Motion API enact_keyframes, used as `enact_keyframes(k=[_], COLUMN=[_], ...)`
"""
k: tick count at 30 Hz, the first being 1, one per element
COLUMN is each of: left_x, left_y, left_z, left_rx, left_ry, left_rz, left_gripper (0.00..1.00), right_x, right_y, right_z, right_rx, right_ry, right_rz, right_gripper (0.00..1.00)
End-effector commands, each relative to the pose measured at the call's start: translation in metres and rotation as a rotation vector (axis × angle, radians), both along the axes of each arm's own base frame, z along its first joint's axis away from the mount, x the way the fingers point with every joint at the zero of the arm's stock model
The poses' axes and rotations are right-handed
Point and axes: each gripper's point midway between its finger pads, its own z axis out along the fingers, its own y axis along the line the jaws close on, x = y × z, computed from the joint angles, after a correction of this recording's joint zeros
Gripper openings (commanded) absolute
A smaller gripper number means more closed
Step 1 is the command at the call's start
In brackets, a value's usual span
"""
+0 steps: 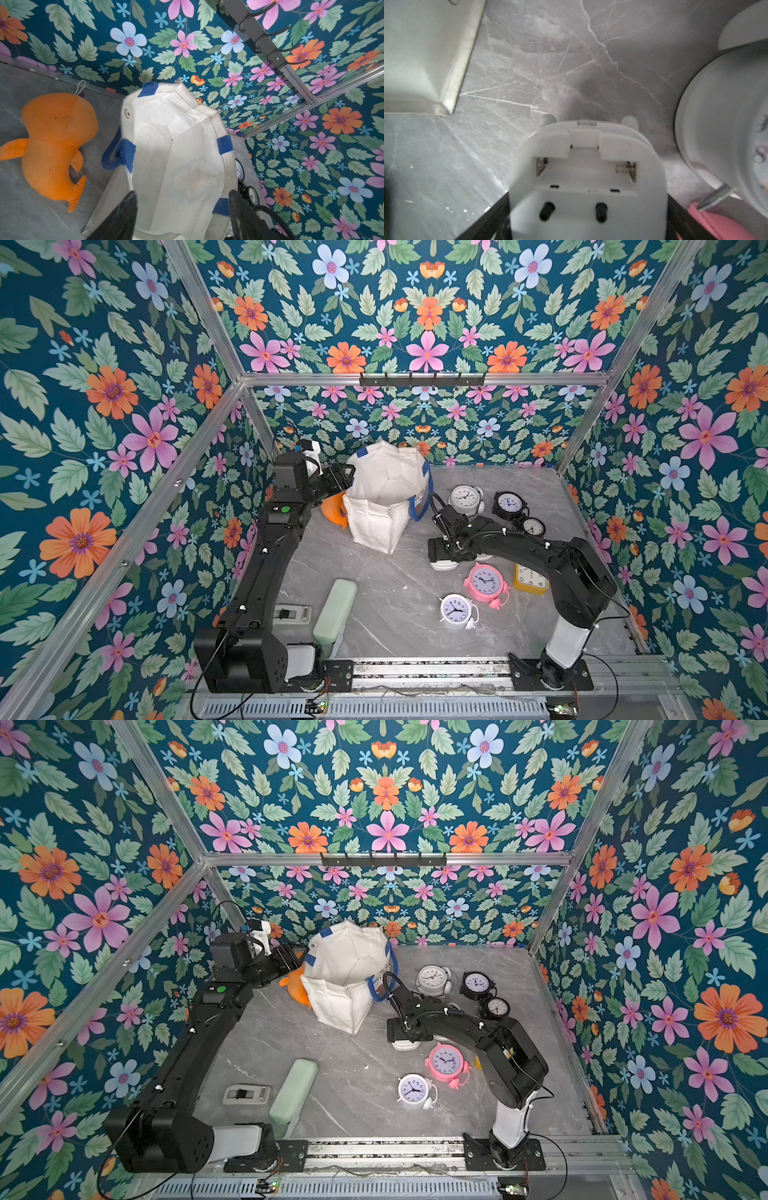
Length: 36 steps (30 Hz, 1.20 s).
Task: Take the alarm clock out of the canvas bag
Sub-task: Place the alarm at the center of the board.
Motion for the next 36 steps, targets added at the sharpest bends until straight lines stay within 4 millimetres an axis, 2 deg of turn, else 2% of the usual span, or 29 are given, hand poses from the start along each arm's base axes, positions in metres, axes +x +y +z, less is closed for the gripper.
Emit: enact_keyframes(k=[1, 15, 22, 26, 31, 36], left_x=[-0.003, -0.01, -0.01, -0.009, -0.004, 0.0], left_y=[-0.007, -0.008, -0.007, -0.005, 0.003, 0.01], left_z=[0.015, 0.016, 0.012, 0.001, -0.01, -0.017], left_rx=[-0.002, -0.023, -0.026, -0.014, 0.025, 0.056], left_ry=[-0.076, -0.073, -0.059, -0.062, -0.065, -0.067], left_rz=[-0.036, -0.038, -0.031, -0.022, 0.023, 0.06], left_gripper=[0.7, 0.67, 0.66, 0.67, 0.68, 0.69], right_x=[0.005, 0.004, 0.002, 0.004, 0.006, 0.008], right_y=[-0.003, -0.006, -0.007, -0.01, -0.014, -0.014], right_z=[-0.004, -0.028, -0.028, -0.019, 0.007, 0.032], right_rx=[-0.02, -0.063, -0.071, -0.08, -0.082, -0.071], right_ry=[-0.01, 0.04, 0.046, 0.024, -0.024, -0.07], right_rz=[-0.039, -0.063, -0.063, -0.058, -0.036, -0.002], right_gripper=[0.72, 0.78, 0.89, 0.94, 0.99, 0.99])
